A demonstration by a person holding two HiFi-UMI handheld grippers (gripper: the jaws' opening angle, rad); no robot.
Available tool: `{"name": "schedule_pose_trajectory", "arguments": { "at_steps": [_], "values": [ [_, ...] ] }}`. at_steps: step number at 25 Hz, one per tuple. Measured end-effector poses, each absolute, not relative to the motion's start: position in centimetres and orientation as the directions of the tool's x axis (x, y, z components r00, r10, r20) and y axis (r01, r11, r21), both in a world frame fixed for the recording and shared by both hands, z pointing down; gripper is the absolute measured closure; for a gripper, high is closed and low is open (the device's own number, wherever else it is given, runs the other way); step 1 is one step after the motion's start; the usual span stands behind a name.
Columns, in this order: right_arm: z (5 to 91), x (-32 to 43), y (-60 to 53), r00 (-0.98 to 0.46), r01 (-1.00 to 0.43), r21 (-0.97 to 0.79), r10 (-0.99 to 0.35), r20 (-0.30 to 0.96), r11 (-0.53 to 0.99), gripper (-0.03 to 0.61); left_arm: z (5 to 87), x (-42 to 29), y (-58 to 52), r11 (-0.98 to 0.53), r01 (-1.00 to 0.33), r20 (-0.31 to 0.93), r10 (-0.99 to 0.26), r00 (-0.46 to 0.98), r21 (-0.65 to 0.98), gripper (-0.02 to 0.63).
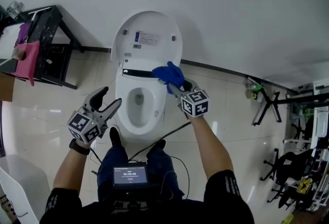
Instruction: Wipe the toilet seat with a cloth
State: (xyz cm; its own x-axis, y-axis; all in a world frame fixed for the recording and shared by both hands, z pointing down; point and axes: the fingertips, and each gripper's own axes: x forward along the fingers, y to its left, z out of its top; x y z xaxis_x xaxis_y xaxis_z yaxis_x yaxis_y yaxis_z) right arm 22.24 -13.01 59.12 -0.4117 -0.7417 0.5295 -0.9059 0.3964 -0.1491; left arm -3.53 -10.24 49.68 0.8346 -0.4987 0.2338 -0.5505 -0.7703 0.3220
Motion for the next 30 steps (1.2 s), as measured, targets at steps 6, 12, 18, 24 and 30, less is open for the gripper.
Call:
{"name": "schedule_pose_trajectory", "arguments": {
  "at_steps": [6, 12, 18, 24, 30],
  "values": [
    [50.2, 21.1, -10.7, -0.444, -0.895, -0.16, -0.791, 0.42, 0.417, 0.385, 45.3, -2.8, -9.8, -0.801, -0.533, 0.197, -0.496, 0.846, 0.272, 0.333],
    [42.1, 19.5, -7.9, -0.474, -0.88, -0.132, -0.822, 0.315, 0.456, 0.385, 40.5, -2.9, -8.9, -0.829, -0.51, 0.152, -0.487, 0.86, 0.23, 0.333],
    [35.8, 18.7, -5.5, -0.49, -0.871, -0.088, -0.842, 0.224, 0.484, 0.385, 36.6, -2.7, -7.8, -0.853, -0.491, 0.115, -0.477, 0.871, 0.18, 0.333],
    [31.7, 17.9, -3.1, -0.498, -0.866, -0.039, -0.852, 0.163, 0.498, 0.385, 34.0, -2.8, -7.2, -0.873, -0.469, 0.087, -0.462, 0.883, 0.132, 0.333],
    [28.6, 17.8, -1.1, -0.505, -0.863, -0.022, -0.859, 0.087, 0.505, 0.387, 32.6, -2.7, -6.0, -0.888, -0.451, 0.065, -0.447, 0.892, 0.091, 0.333]
  ]
}}
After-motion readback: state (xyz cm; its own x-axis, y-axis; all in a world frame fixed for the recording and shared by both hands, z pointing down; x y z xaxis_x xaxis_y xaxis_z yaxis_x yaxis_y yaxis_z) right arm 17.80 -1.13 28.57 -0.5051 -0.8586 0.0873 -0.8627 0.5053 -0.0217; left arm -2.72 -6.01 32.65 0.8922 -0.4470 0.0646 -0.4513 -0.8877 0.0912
